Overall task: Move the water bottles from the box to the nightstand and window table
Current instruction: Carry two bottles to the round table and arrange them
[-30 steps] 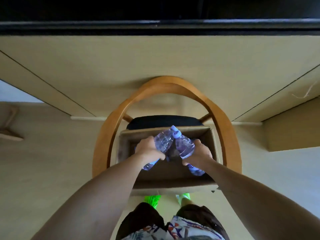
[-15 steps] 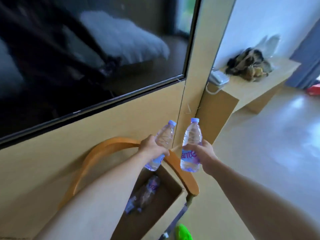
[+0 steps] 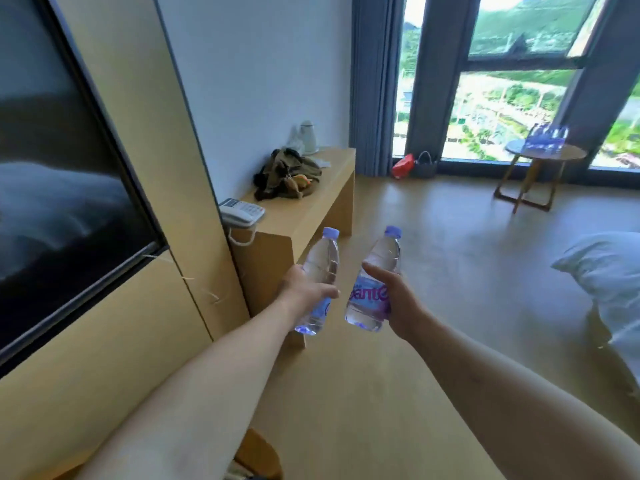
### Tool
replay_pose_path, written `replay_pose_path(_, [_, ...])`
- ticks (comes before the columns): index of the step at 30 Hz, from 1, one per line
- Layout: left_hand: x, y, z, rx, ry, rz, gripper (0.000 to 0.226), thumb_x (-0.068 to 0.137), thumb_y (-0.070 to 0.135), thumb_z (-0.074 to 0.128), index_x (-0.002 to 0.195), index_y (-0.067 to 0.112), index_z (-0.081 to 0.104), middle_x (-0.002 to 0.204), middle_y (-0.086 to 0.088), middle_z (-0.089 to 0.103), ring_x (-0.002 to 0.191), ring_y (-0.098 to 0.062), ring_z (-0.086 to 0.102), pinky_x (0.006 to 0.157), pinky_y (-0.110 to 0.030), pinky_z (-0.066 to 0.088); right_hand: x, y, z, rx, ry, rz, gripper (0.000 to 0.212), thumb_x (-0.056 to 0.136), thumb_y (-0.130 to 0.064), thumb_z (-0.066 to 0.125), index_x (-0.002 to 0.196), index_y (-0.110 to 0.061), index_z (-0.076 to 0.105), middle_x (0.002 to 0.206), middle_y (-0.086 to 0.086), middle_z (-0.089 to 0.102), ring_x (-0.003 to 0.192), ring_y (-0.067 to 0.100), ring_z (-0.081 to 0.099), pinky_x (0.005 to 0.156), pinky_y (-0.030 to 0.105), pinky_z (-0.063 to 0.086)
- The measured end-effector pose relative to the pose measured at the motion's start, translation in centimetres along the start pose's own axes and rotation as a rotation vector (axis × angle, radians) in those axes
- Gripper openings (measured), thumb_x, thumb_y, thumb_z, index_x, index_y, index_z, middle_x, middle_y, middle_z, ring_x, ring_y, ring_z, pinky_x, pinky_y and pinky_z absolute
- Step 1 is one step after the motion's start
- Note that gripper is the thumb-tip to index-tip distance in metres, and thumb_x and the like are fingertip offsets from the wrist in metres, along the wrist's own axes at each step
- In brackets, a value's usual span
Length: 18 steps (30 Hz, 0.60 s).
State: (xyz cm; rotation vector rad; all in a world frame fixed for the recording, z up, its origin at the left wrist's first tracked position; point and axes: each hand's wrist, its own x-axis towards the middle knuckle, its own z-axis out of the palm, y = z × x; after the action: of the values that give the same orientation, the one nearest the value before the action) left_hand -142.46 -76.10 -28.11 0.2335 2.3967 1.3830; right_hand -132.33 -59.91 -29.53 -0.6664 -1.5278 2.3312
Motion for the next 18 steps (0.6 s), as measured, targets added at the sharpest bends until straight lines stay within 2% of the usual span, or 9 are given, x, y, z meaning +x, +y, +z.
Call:
replay_pose_path(3, [2.5,5.3,5.9,-0.029,-0.047,0.034,0.08,0.056,0.037,0.096,0.12,0.016,0.053,0.113,-0.005,0.063,0.102,-0.024,0.065,0.086,-0.041,0.058,2.5,-4.0,-5.4,0.043,0.072,-0.048,0.042,0.073,-0.03,0.091,0.106,-0.013,0.071,0.088,0.015,0.072,0.076,0.032,0.073,0.069,0.045,0.063])
replay_pose_path(6, [4.9,10.2,11.5,-0.053,-0.071,0.089,0.066,0.055,0.036,0.097,0.103,0.02,0.055,0.104,-0.002,0.065,0.093,-0.02,0.066,0.076,-0.035,0.056,4.8,-7.4,-10.6,-0.006,0.139,-0.097,0.044,0.07,-0.025,0.093,0.104,-0.006,0.071,0.081,0.017,0.073,0.067,0.031,0.073,0.062,0.039,0.06])
replay_pose_path(8, [6.3,13.2,15.1,-0.08,-0.096,0.122,0.059,0.055,0.033,0.097,0.093,0.024,0.054,0.098,-0.001,0.066,0.088,-0.017,0.066,0.07,-0.032,0.053,6.1,-9.6,-14.2,-0.034,0.182,-0.12,0.038,0.071,-0.022,0.092,0.098,-0.004,0.071,0.075,0.016,0.073,0.062,0.03,0.073,0.058,0.036,0.059])
replay_pose_path(11, [8.2,17.0,20.3,-0.112,-0.146,0.129,0.073,0.043,0.035,0.095,0.104,0.016,0.059,0.104,-0.009,0.07,0.095,-0.025,0.07,0.085,-0.044,0.06,8.0,-12.6,-19.3,-0.068,0.262,-0.151,0.031,0.072,-0.018,0.091,0.094,-0.007,0.073,0.073,0.015,0.074,0.061,0.028,0.074,0.056,0.034,0.058])
replay_pose_path(13, [9.6,19.1,23.5,-0.116,-0.18,0.128,0.081,0.036,0.037,0.092,0.108,0.013,0.062,0.105,-0.011,0.072,0.095,-0.028,0.072,0.089,-0.048,0.061,9.2,-14.2,-22.3,-0.082,0.326,-0.163,0.026,0.071,-0.017,0.091,0.09,-0.01,0.074,0.072,0.014,0.075,0.06,0.028,0.073,0.054,0.034,0.059])
replay_pose_path(15, [11.2,21.1,26.4,-0.105,-0.207,0.127,0.079,0.034,0.038,0.091,0.104,0.016,0.063,0.102,-0.009,0.073,0.092,-0.027,0.072,0.086,-0.045,0.062,10.5,-15.6,-25.1,-0.092,0.382,-0.164,0.025,0.071,-0.018,0.091,0.089,-0.011,0.075,0.074,0.015,0.074,0.062,0.029,0.074,0.057,0.038,0.062])
replay_pose_path(18, [13.9,23.8,30.5,-0.079,-0.252,0.141,0.072,0.033,0.039,0.091,0.095,0.021,0.058,0.097,-0.007,0.071,0.088,-0.024,0.071,0.077,-0.037,0.061,12.8,-17.3,-28.8,-0.09,0.464,-0.162,0.03,0.07,-0.02,0.091,0.094,-0.009,0.075,0.081,0.02,0.075,0.068,0.034,0.074,0.07,0.049,0.064])
